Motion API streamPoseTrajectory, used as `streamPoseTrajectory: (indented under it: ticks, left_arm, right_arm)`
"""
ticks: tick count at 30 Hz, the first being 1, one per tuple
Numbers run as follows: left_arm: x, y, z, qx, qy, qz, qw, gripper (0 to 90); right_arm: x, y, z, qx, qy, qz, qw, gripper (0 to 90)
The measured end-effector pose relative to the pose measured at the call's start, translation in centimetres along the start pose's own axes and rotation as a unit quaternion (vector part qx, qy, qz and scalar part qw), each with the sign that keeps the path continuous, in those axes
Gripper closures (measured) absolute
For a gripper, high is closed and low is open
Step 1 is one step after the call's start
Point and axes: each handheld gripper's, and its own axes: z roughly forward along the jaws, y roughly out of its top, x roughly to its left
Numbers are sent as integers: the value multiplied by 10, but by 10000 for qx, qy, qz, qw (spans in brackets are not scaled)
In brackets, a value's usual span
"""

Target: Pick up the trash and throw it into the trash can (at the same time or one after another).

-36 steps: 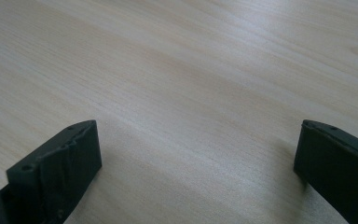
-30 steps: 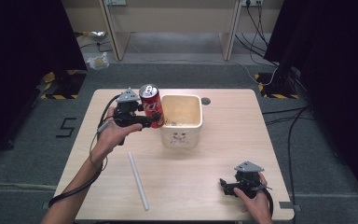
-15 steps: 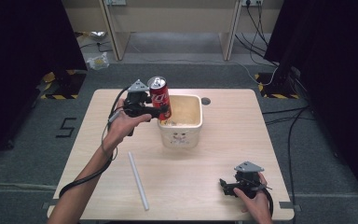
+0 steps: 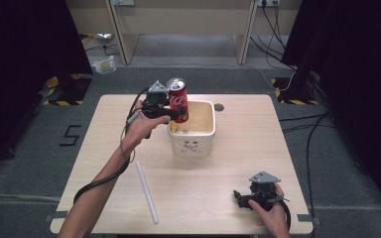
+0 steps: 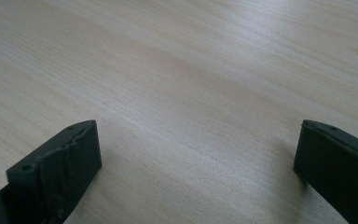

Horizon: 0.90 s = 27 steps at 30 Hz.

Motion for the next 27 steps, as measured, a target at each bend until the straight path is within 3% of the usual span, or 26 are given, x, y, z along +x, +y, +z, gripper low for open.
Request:
streamPoseTrajectory:
  ticks: [16, 27]
  left_arm:
    - [15, -1, 28, 172, 277, -45, 9995, 337]
    - [23, -7, 38, 204, 337, -109, 9992, 336]
  right_arm:
    - [0, 0, 0, -5, 16, -6, 10000, 8]
    - [0, 0, 0, 6, 24, -18, 10000, 7]
